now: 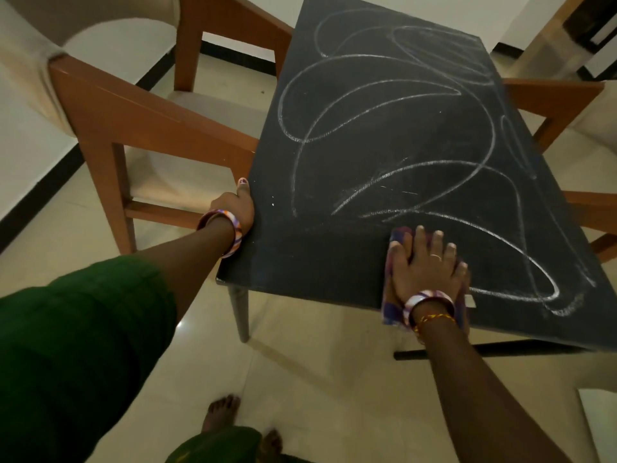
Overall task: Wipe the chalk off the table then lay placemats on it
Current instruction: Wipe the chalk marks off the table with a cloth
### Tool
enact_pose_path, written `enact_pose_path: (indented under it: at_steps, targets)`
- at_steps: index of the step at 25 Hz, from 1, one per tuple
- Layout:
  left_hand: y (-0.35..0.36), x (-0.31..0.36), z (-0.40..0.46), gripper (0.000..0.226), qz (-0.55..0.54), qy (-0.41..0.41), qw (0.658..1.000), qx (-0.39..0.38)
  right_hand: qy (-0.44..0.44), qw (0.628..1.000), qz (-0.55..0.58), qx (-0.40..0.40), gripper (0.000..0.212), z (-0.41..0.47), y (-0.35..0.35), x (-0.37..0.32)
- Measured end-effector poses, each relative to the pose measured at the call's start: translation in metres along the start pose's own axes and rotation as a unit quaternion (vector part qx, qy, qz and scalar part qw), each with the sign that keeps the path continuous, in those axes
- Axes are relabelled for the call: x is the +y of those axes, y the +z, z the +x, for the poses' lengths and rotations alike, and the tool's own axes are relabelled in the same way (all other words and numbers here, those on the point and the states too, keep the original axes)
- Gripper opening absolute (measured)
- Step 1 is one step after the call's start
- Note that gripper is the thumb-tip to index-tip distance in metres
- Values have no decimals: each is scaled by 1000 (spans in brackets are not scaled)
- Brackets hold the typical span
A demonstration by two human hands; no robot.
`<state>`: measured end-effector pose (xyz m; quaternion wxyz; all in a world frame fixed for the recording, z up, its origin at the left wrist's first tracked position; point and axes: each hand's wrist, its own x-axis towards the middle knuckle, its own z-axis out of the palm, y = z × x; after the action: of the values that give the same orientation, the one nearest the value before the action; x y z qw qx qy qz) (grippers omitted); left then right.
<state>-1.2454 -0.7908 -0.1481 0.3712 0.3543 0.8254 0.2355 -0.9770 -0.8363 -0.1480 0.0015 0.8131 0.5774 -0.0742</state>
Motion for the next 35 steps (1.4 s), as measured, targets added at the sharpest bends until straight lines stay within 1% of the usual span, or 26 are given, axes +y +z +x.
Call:
enact_pose_path:
  at_steps: [1, 2, 3, 4, 6, 7, 8, 9, 11, 13, 15, 16, 17, 18, 20, 21, 22, 23, 25, 28, 29, 30, 31, 32, 34, 35]
  targets:
    - [0, 0, 1, 68, 2, 2, 1000, 2, 33, 999, 6, -4, 65, -1, 1, -4]
    - [0, 0, 1, 68, 8, 3, 1000, 2, 33, 999, 5, 2, 66, -7, 4, -20]
    - [0, 1, 1, 68, 13, 4, 1000, 2, -5, 1000, 3, 12, 67, -18, 10, -44]
    - [1, 1, 2, 68, 16, 4, 1000, 3, -74, 997, 4, 18, 67, -33, 17, -71]
    - [1, -1, 2, 68, 15, 2, 1000, 7, -237, 971, 18, -4, 64, -67, 26, -114]
    - [2, 0, 0, 68, 15, 3, 1000, 9, -288, 957, 13, -19, 63, -73, 27, -121]
    - [2, 0, -1, 68, 13, 3, 1000, 11, -304, 953, 3, -19, 62, -66, 24, -116]
    - [2, 0, -1, 68, 11, 4, 1000, 11, -284, 959, -4, -2, 63, -53, 21, -99]
    - [2, 0, 0, 68, 5, 2, 1000, 10, -176, 983, -28, 40, 65, -26, 16, -45]
    - [2, -1, 2, 68, 0, -2, 1000, 3, -50, 998, -25, 21, 61, -8, 3, 10]
    - [2, -2, 5, 70, -4, 0, 1000, 0, 20, 1000, 0, 1, 62, -9, -3, 22]
    - [2, -3, 5, 70, -6, 1, 1000, -2, 18, 1000, -2, 11, 62, -15, 0, 7]
    - [2, -3, 5, 70, -6, 2, 1000, -2, -17, 1000, -3, 21, 62, -24, 6, -18]
    - [2, -3, 5, 70, -8, 1, 1000, -4, -80, 996, -1, 27, 63, -36, 15, -48]
    - [2, -3, 3, 70, -15, 3, 1000, -4, -236, 972, 10, 7, 62, -68, 27, -102]
    - [2, -3, 1, 70, -17, 1, 1000, -6, -291, 956, 9, -11, 62, -76, 28, -114]
    - [1, -4, 0, 70, -17, -3, 1000, -9, -317, 948, -3, -16, 62, -73, 27, -114]
    - [0, -4, -1, 70, -18, -6, 1000, -12, -311, 950, -12, -2, 63, -60, 25, -103]
    - [-2, -4, 0, 69, -24, -11, 999, -18, -222, 974, -36, 39, 65, -29, 19, -61]
    - [-1, -2, 1, 69, -26, -14, 999, -25, -29, 999, -19, -2, 63, 4, 0, -8]
    - [-1, -2, 2, 69, -28, -12, 999, -26, 9, 1000, -10, -10, 64, 6, -1, -11]
    - [-1, -2, 2, 68, -30, -13, 999, -28, 15, 1000, -9, -6, 66, 4, 1, -25]
    - [-2, -1, 3, 68, -32, -13, 999, -30, -15, 1000, -10, 0, 66, -4, 7, -47]
    - [-2, -1, 3, 68, -34, -12, 999, -28, -76, 997, -15, 7, 66, -16, 16, -72]
    - [-2, -1, 1, 68, -33, -8, 999, -20, -236, 972, -18, -4, 65, -48, 27, -111]
    - [-1, -2, 0, 68, -31, -8, 999, -18, -293, 956, -24, -15, 64, -55, 29, -117]
